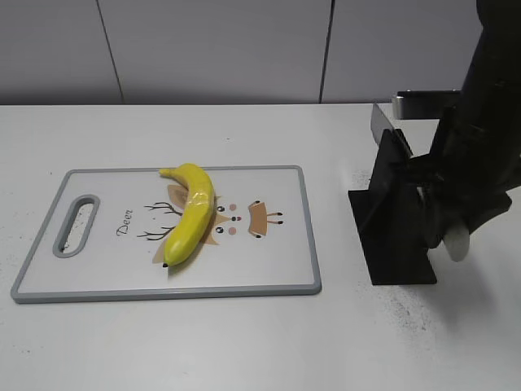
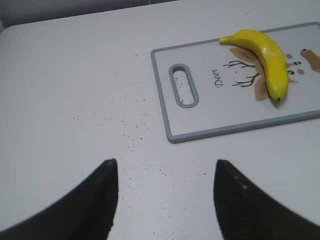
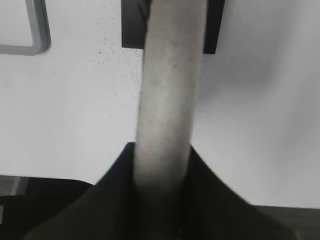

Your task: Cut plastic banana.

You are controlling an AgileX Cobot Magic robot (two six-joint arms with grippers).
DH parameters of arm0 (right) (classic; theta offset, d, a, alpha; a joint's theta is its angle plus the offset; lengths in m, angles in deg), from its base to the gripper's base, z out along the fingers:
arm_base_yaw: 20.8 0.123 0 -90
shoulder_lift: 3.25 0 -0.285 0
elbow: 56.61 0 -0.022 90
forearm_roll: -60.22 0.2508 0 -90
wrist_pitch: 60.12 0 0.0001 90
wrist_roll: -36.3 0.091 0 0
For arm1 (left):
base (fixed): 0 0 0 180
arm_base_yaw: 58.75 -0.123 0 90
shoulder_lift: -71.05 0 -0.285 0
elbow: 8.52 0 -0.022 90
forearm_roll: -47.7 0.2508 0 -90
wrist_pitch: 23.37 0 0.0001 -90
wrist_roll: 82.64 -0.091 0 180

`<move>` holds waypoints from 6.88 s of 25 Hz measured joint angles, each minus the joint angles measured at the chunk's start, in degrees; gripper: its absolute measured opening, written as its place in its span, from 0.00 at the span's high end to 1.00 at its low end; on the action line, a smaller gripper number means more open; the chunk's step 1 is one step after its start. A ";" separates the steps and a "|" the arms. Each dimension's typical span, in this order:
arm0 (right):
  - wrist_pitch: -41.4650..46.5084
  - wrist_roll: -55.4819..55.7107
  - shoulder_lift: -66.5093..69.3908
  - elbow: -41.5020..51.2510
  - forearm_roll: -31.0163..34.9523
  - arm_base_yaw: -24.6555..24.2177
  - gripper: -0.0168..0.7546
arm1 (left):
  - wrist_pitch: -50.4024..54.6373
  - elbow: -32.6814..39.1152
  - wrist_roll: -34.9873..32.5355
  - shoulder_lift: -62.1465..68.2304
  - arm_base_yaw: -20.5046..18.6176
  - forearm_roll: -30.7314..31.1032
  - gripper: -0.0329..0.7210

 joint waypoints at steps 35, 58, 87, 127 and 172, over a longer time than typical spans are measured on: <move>-2.66 5.79 -14.09 -4.45 -7.39 0.09 0.77 | 0.00 0.00 0.00 0.00 0.00 -0.01 0.28; -2.86 -45.90 -2.44 -24.46 0.04 0.09 0.77 | -12.66 -6.55 -12.36 22.38 0.00 -4.16 0.29; -6.63 -96.42 14.12 -27.21 26.52 0.09 0.77 | -8.85 -45.42 -77.47 93.94 6.81 -28.91 0.29; -8.31 -90.18 29.84 -27.61 18.09 0.05 0.76 | -18.38 -46.27 -78.51 115.50 10.53 -26.17 0.97; -4.51 -86.99 15.32 -27.78 18.39 0.08 0.76 | -21.39 -45.87 -76.90 96.90 11.67 -35.27 0.14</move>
